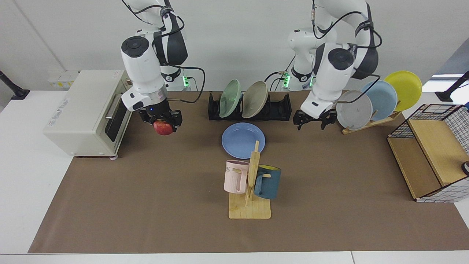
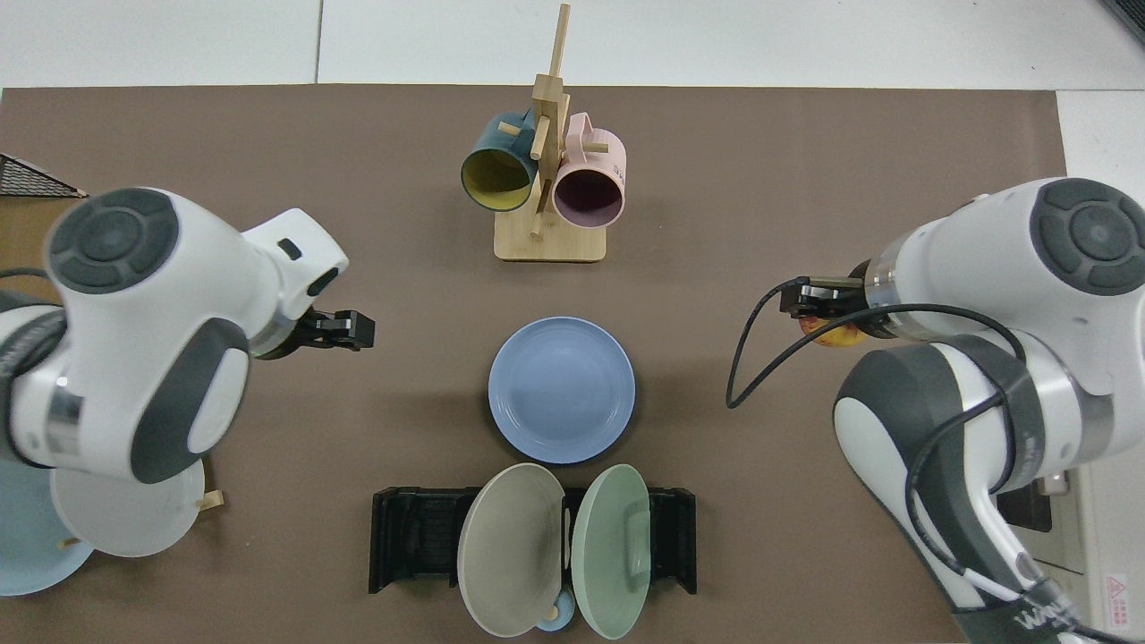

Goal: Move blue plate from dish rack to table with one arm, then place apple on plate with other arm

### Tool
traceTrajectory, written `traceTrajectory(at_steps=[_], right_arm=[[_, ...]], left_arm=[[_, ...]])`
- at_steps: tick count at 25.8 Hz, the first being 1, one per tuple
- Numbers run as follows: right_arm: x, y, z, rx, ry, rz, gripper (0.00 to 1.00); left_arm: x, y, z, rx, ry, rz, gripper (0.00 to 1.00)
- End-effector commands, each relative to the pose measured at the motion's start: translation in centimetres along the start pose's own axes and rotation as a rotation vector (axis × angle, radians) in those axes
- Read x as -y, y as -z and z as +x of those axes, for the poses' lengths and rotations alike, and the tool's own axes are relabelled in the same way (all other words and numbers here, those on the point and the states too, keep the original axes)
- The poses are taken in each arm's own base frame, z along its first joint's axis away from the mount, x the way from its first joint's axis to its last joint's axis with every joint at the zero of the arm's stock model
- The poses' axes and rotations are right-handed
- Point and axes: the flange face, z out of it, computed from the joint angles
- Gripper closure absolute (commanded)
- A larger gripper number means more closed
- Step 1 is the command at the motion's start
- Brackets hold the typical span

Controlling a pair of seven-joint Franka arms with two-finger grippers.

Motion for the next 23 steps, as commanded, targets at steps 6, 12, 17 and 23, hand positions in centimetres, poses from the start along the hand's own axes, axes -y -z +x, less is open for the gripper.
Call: traceTrajectory(at_steps=[6, 12, 17, 23], right_arm=[[11.0, -0.9, -2.4, 0.003, -0.072, 0.012, 1.0], [18.5, -3.0, -3.6, 0.007, -0.107, 0.009, 1.0], [24.1, -7.7, -6.4, 0.031, -0.113, -0.033, 1.0], [27.6, -11.8, -8.2, -0.001, -0.125, 0.0, 1.0]], left_arm=[[9.3, 8.5, -0.3, 0.054, -0.036, 0.013, 0.0], [13.5, 10.9, -1.0, 0.066, -0.071, -0.004, 0.0], [14.0, 11.0, -1.3, 0.051, -0.041, -0.03, 0.0], [14.2, 11.3, -0.8, -0.006, -0.014, -0.088, 0.0]])
